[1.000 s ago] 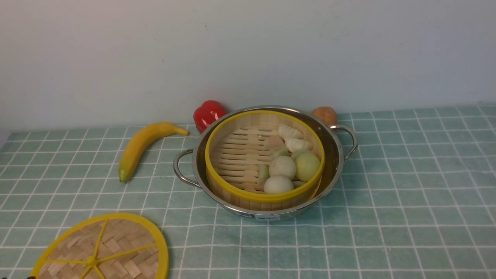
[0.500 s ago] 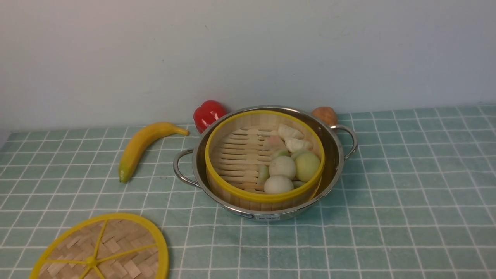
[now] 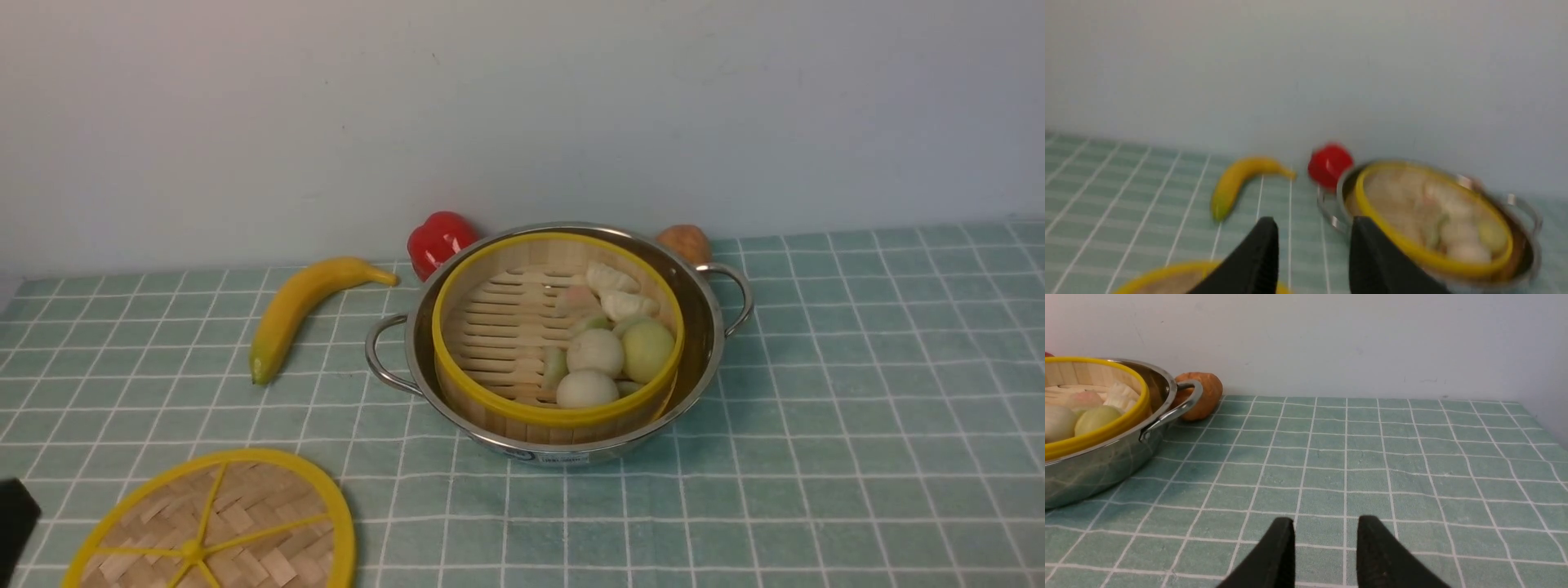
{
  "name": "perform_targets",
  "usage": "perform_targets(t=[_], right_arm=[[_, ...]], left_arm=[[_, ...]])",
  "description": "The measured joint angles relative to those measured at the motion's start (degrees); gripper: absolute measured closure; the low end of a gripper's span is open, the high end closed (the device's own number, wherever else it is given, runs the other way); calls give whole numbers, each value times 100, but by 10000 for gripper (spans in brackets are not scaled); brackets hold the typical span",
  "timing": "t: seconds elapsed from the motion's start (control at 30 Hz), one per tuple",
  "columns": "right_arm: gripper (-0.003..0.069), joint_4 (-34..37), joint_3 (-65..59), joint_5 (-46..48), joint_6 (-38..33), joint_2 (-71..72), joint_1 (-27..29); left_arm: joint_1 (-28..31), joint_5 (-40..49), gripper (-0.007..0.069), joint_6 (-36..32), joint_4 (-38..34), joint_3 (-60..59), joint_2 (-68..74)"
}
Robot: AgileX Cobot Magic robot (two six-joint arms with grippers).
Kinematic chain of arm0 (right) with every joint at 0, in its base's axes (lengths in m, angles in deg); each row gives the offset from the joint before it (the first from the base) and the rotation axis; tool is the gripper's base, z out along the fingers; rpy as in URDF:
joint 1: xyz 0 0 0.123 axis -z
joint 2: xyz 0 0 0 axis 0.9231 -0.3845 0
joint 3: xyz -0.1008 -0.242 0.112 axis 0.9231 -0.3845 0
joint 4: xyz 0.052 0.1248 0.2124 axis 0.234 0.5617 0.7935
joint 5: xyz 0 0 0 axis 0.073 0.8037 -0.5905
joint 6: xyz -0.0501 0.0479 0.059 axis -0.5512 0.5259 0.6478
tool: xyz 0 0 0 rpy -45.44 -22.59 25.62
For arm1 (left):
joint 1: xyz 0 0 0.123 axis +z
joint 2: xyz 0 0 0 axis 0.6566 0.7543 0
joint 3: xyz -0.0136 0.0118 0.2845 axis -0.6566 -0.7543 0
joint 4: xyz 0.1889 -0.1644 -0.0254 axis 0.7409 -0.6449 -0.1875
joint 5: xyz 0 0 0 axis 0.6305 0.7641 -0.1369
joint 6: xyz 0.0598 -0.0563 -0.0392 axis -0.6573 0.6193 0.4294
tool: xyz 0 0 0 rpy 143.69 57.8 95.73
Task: Place the steamer in the pot on the blue tablecloth, and put the lid on the steamer.
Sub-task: 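Grasp the bamboo steamer lid lying on the table by its centre knob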
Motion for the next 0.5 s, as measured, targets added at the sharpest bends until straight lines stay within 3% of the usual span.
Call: perform_targets(t=[0.1, 0.2, 0.5], right_arm=[[419, 0, 0, 0, 0, 0, 0], [419, 0, 0, 0, 0, 0, 0], [419, 0, 0, 0, 0, 0, 0]], left_arm=[[0, 1610, 382, 379, 554, 775, 969], [0, 2369, 382, 508, 1000, 1336, 1902], [0, 2637, 382, 229, 1472, 2284, 4909]])
